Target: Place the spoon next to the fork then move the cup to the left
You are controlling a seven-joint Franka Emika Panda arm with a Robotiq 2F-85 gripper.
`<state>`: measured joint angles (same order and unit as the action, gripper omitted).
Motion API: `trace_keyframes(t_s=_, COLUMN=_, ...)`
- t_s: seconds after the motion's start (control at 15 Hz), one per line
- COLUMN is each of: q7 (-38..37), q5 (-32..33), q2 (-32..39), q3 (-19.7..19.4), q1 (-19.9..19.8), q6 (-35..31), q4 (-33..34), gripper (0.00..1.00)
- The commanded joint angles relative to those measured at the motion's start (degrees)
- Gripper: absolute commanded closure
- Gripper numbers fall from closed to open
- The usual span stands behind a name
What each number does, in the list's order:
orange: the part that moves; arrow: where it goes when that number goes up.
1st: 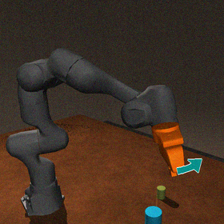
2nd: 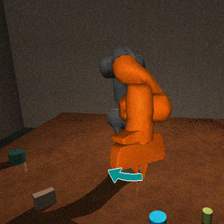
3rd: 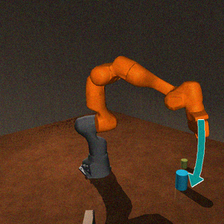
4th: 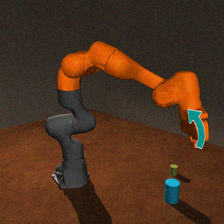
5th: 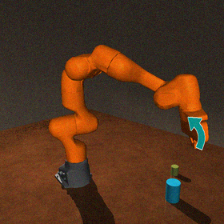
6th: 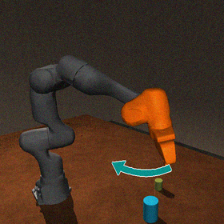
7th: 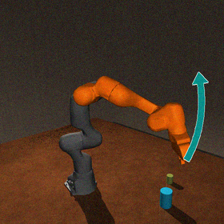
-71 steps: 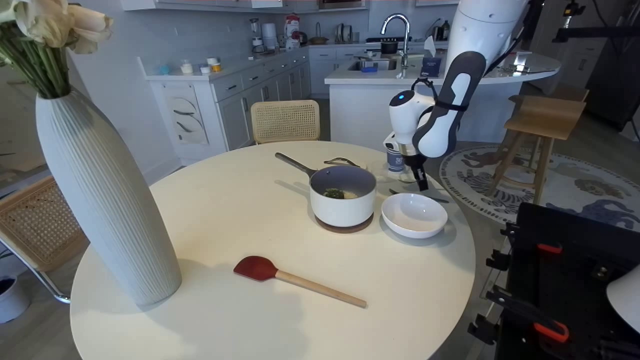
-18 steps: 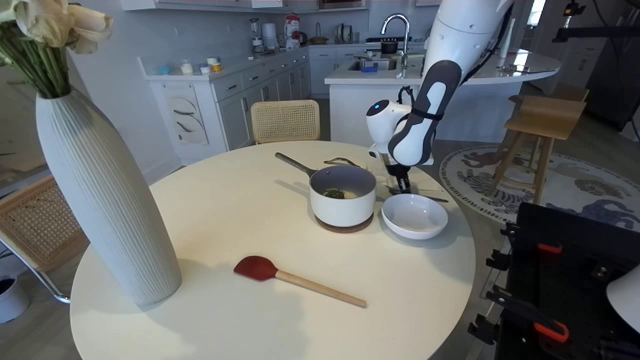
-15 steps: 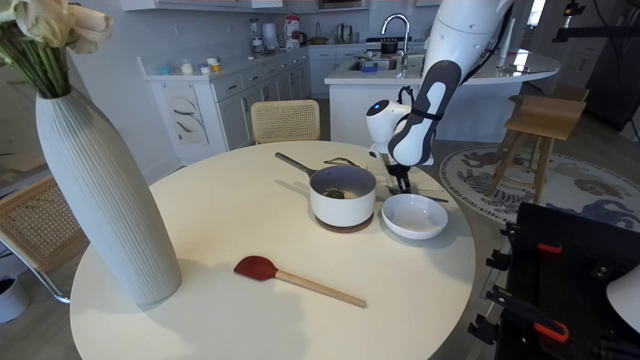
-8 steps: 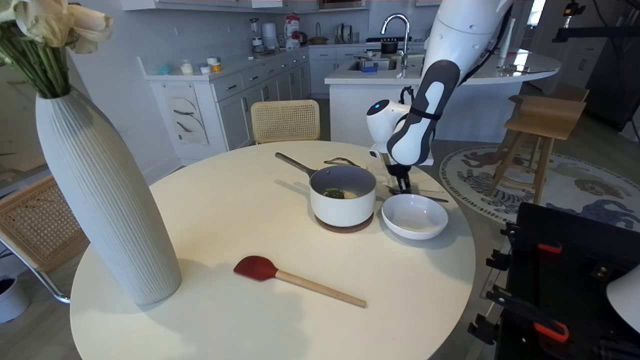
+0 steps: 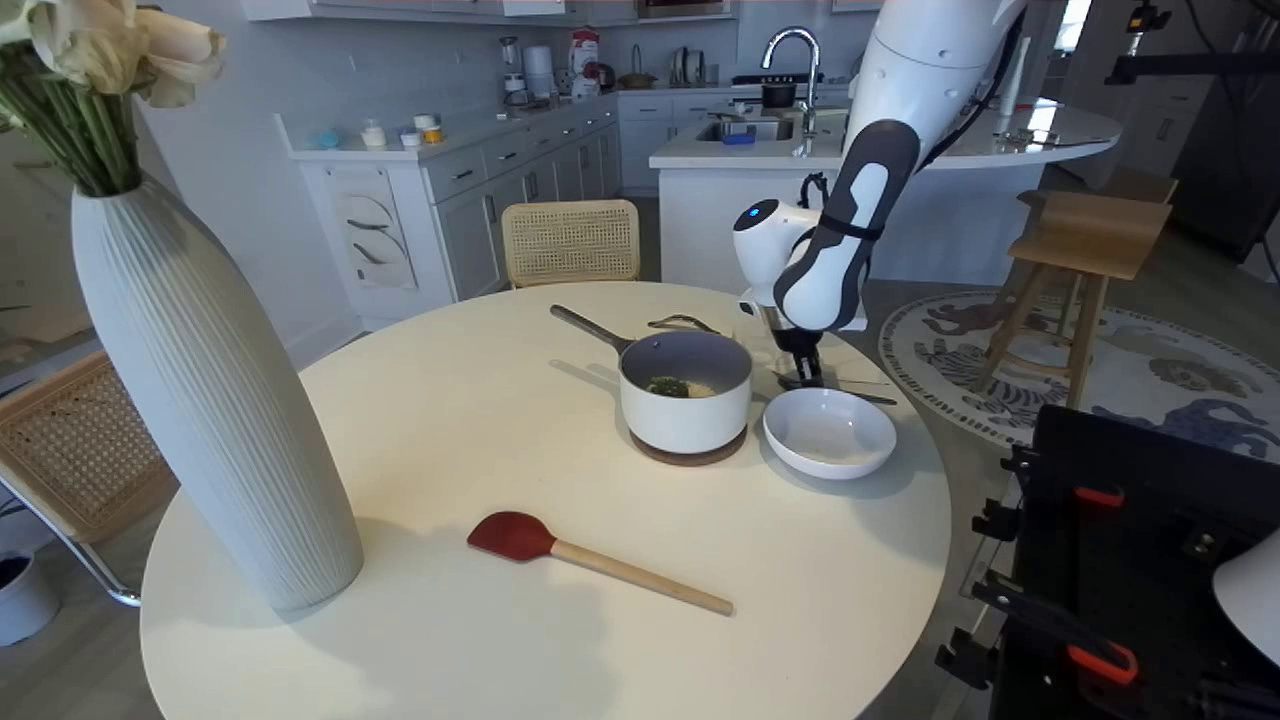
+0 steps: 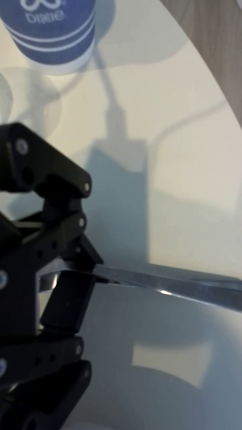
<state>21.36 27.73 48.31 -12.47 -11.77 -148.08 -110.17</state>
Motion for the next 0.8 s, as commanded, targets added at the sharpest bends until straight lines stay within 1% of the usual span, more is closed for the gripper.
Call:
trace_keyframes(t_s=0.0, q7=0.17, q5=-0.20, q2=0.09, q3=-0.05, q1=0.06, q6=0.09, q4=0.15, gripper=1.00)
trace_keyframes(t_s=0.4, q7=-0.30, q5=-0.51, q2=0.27, q3=0.00, q1=0.02, q6=-0.08, q4=0.38, gripper=1.00)
trace_keyframes(t_s=0.73, q7=0.91, q5=-0.64, q2=1.04, q3=0.11, q1=-1.17, q6=0.20, q4=1.98, gripper=1.00)
